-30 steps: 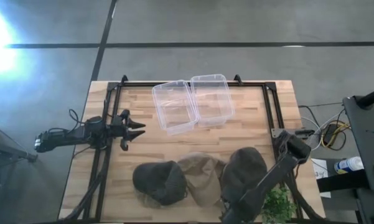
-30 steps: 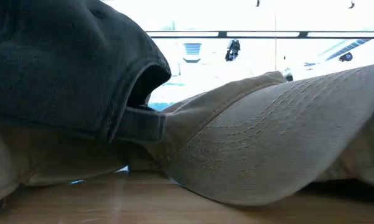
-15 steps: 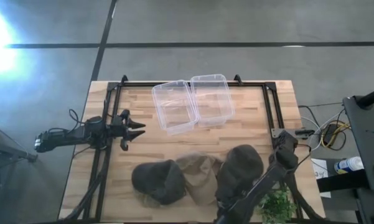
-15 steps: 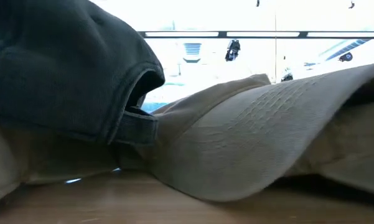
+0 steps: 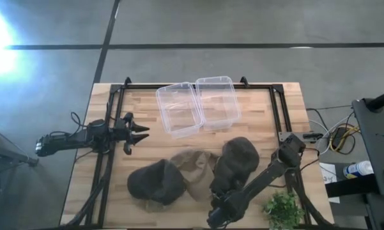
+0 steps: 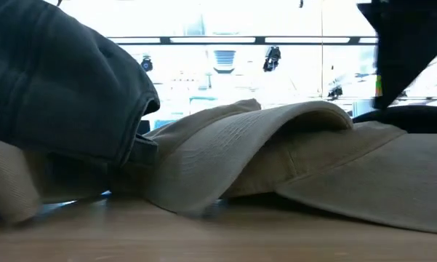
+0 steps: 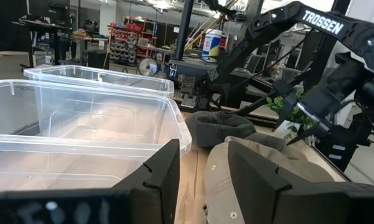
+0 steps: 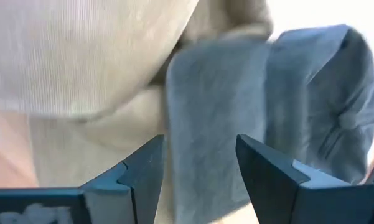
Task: Pick & Place hat
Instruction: Put the right black cap into the right transparent bin
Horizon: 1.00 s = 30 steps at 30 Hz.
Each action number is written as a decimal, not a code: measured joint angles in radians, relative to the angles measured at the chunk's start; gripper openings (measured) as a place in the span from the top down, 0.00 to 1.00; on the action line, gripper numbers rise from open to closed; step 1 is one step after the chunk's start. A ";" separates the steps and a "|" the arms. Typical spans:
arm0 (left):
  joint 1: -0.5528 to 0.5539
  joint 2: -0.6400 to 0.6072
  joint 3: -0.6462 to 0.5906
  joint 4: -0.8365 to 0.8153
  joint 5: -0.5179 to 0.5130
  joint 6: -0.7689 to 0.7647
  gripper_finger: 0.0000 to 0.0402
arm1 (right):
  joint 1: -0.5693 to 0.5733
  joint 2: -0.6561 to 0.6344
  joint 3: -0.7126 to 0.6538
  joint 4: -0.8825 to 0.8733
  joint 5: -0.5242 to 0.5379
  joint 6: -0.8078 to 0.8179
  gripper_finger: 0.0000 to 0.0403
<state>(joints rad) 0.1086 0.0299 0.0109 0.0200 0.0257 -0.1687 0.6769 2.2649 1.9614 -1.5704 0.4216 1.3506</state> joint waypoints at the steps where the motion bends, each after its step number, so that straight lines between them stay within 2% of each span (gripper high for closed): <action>1: 0.000 0.000 0.000 0.000 0.000 0.000 0.67 | -0.007 -0.001 0.000 -0.001 0.004 0.005 0.51; 6: 0.000 0.001 0.000 0.000 0.000 0.000 0.67 | -0.040 -0.024 -0.007 0.002 0.004 0.112 0.51; 10: 0.000 0.001 0.000 0.000 0.000 0.000 0.67 | -0.079 -0.117 -0.060 -0.001 0.023 0.266 0.51; 13: 0.000 0.001 0.000 0.001 0.000 0.000 0.67 | -0.127 -0.231 -0.147 0.002 0.045 0.373 0.51; 17: 0.000 0.001 0.000 0.001 0.000 0.000 0.67 | -0.233 -0.408 -0.310 0.055 -0.028 0.473 0.51; 19: 0.000 0.001 0.000 0.001 0.000 0.000 0.67 | -0.293 -0.482 -0.411 0.184 -0.101 0.440 0.51; 21: 0.000 0.001 0.000 0.001 0.000 0.000 0.67 | -0.354 -0.542 -0.515 0.361 -0.198 0.330 0.51; 24: 0.000 0.001 0.000 0.001 0.000 0.000 0.67 | -0.428 -0.581 -0.647 0.556 -0.297 0.220 0.51; 30: 0.000 0.001 0.000 0.001 0.000 0.000 0.67 | -0.513 -0.597 -0.789 0.557 -0.342 0.212 0.51</action>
<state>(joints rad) 0.1088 0.0307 0.0109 0.0212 0.0257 -0.1685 0.1641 1.6680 1.1721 -1.0137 0.0800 1.5626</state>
